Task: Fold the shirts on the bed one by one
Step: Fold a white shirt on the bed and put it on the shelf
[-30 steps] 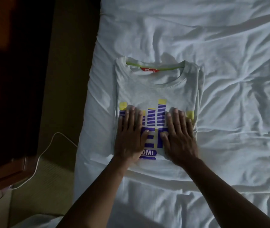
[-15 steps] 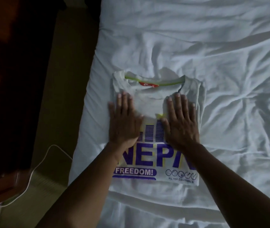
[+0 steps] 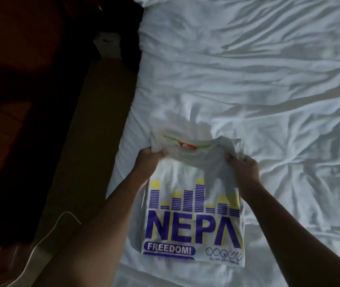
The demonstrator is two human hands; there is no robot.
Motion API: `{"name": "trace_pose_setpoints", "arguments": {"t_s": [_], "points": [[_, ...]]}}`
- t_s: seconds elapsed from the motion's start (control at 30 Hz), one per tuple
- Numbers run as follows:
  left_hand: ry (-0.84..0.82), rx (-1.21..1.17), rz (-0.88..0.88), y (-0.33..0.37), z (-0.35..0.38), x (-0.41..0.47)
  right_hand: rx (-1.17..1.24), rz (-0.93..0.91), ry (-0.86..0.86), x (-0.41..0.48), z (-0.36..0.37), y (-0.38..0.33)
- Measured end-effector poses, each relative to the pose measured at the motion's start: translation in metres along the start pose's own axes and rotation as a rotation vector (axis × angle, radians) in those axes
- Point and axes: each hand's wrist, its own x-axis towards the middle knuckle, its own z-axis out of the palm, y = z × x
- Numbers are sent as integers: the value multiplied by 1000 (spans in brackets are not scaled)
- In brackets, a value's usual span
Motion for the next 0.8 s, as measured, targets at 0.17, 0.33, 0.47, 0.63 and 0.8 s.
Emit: {"name": "trace_pose_setpoints", "arguments": {"t_s": [0.17,0.33,0.47,0.63,0.8], "points": [[-172,-220,80,28,-20,-47,52,-58,-39,-48,-28,-36],[-165,-331,135,111,-38,-117,197,-193,-9,-110,-76,-97],[-166,-374,263,193,-52,-181,295,-368,-1,-164,-119,-164],[-147,-385,481,303,-73,-278,379,-650,60,-246,-173,-265],[-122,-400,692,382,-98,-373,385,-872,101,-334,-223,-341]]}}
